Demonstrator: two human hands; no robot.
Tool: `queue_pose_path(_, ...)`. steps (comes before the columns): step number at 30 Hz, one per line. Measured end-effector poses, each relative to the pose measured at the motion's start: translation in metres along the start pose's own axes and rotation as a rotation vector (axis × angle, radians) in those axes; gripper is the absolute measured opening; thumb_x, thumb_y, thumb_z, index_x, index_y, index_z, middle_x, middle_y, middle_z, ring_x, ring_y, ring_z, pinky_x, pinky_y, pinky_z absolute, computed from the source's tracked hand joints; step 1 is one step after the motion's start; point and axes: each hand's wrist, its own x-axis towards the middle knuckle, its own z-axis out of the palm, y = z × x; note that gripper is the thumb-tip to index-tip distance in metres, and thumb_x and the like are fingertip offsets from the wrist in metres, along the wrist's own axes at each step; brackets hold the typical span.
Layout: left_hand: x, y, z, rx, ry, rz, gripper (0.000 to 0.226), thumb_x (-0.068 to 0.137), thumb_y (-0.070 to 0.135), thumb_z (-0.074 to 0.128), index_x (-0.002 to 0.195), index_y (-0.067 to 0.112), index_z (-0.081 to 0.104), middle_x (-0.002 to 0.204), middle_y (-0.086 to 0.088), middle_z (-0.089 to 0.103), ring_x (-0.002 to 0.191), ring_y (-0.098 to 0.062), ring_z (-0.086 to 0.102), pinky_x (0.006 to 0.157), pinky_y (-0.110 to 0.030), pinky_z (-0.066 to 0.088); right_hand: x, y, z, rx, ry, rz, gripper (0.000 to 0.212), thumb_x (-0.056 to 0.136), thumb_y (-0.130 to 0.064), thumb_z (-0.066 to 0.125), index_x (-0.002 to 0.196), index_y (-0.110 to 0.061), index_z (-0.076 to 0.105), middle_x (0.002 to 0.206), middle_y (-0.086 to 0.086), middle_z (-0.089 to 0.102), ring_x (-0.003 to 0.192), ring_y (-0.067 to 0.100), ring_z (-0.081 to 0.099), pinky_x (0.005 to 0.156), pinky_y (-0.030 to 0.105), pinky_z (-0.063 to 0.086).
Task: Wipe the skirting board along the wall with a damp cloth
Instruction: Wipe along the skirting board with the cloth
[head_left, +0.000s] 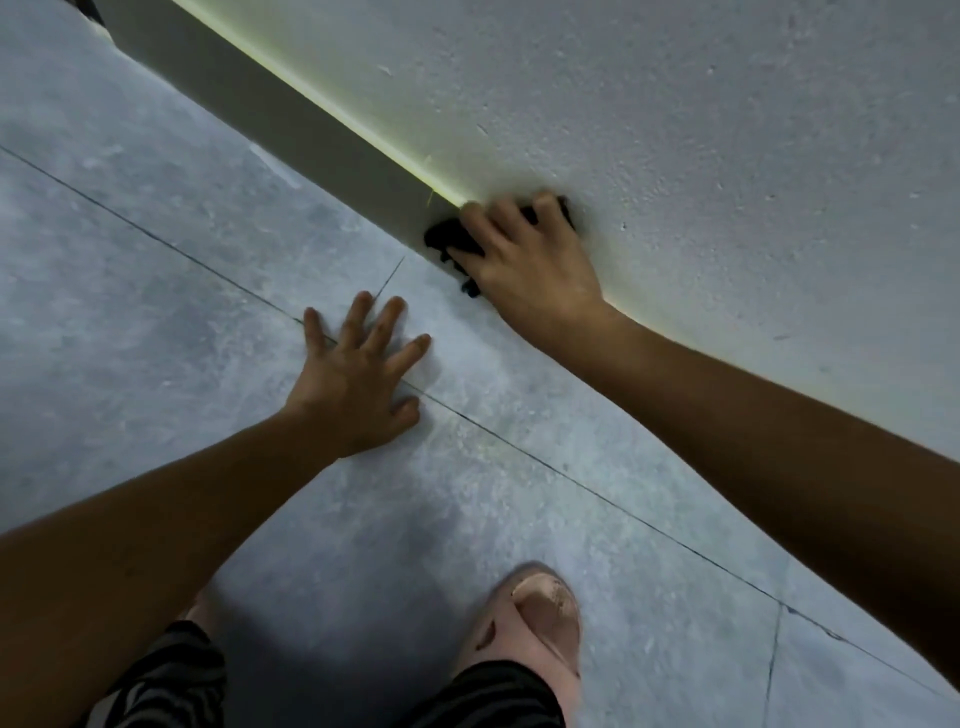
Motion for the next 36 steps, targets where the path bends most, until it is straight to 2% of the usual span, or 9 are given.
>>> queue_pose_path(5,0.001,0.005,0.0,-0.008,0.013,-0.032,0.07,0.087,0.059,0.018,0.148,0.031,-0.002,0.158,-0.011,-0.014,0.143,-0.038,-0.015,0.108,-0.066,0.006,0.017,-0.013,0.009,-0.022,0.027,-0.066,0.04,0.091,-0.025,0.051,0.131,-0.025,0.054,0.139,-0.003,0.04,0.123,0.018,0.041,0.1,0.034,0.035)
queue_pose_path(10,0.002,0.015,-0.001,-0.076,0.079,0.036,0.064,0.091,0.053,0.016,0.149,0.025,0.01,0.158,-0.012,-0.014,0.144,-0.033,-0.014,0.112,-0.06,-0.002,-0.025,-0.011,0.03,-0.055,-0.085,-0.132,0.04,0.094,-0.026,0.046,0.133,-0.022,0.051,0.138,-0.001,0.037,0.124,0.021,0.037,0.103,0.037,0.032)
queue_pose_path(13,0.003,0.029,0.003,-0.108,0.055,0.134,0.064,0.09,0.057,0.01,0.148,0.035,-0.001,0.157,-0.006,-0.02,0.144,-0.03,-0.017,0.112,-0.06,-0.003,-0.059,-0.007,0.039,-0.055,-0.122,-0.118,0.042,0.094,-0.025,0.046,0.136,-0.023,0.048,0.138,-0.001,0.037,0.121,0.02,0.039,0.103,0.038,0.033)
queue_pose_path(18,0.005,0.044,0.009,-0.048,0.019,0.122,0.069,0.083,0.068,0.005,0.144,0.041,-0.015,0.157,-0.004,-0.021,0.142,-0.034,-0.021,0.106,-0.068,-0.001,-0.093,0.003,0.037,-0.056,-0.177,-0.042,0.045,0.09,-0.027,0.051,0.134,-0.035,0.048,0.136,-0.008,0.042,0.118,0.015,0.044,0.098,0.034,0.037)
queue_pose_path(21,0.005,0.045,0.009,-0.039,0.022,0.113,0.069,0.084,0.068,0.007,0.144,0.041,-0.014,0.157,-0.006,-0.021,0.142,-0.035,-0.021,0.106,-0.069,0.0,-0.083,0.008,0.027,-0.059,-0.131,0.006,0.044,0.088,-0.03,0.051,0.131,-0.039,0.051,0.134,-0.01,0.045,0.117,0.013,0.047,0.096,0.034,0.037)
queue_pose_path(24,0.005,0.048,0.009,-0.02,0.016,0.095,0.069,0.085,0.068,0.008,0.144,0.041,-0.015,0.157,-0.006,-0.022,0.142,-0.035,-0.021,0.107,-0.069,0.001,-0.049,0.007,0.015,0.003,0.006,0.079,0.04,0.085,-0.031,0.048,0.122,-0.042,0.06,0.126,-0.012,0.055,0.112,0.011,0.053,0.093,0.036,0.037)
queue_pose_path(26,0.003,0.047,0.009,-0.017,0.023,0.081,0.069,0.083,0.067,0.005,0.144,0.04,-0.015,0.157,-0.006,-0.022,0.142,-0.036,-0.02,0.107,-0.068,0.003,-0.026,-0.001,0.01,0.032,0.067,0.059,0.039,0.086,-0.027,0.048,0.121,-0.037,0.062,0.13,-0.01,0.054,0.114,0.014,0.052,0.096,0.037,0.035)
queue_pose_path(30,0.003,0.051,0.008,-0.006,0.029,0.081,0.07,0.082,0.066,0.003,0.144,0.039,-0.015,0.157,-0.007,-0.02,0.142,-0.036,-0.018,0.108,-0.068,0.006,-0.021,-0.013,0.026,0.025,-0.004,-0.022,0.036,0.094,-0.022,0.047,0.129,-0.02,0.057,0.138,-0.001,0.041,0.124,0.02,0.04,0.103,0.036,0.032)
queue_pose_path(36,0.004,0.054,0.011,0.012,0.049,0.085,0.071,0.083,0.063,0.002,0.147,0.035,-0.011,0.157,-0.011,-0.018,0.142,-0.04,-0.017,0.108,-0.067,0.002,-0.086,-0.008,0.058,-0.045,-0.161,-0.112,0.038,0.095,-0.032,0.045,0.13,-0.027,0.056,0.14,-0.004,0.041,0.124,0.019,0.041,0.104,0.038,0.033)
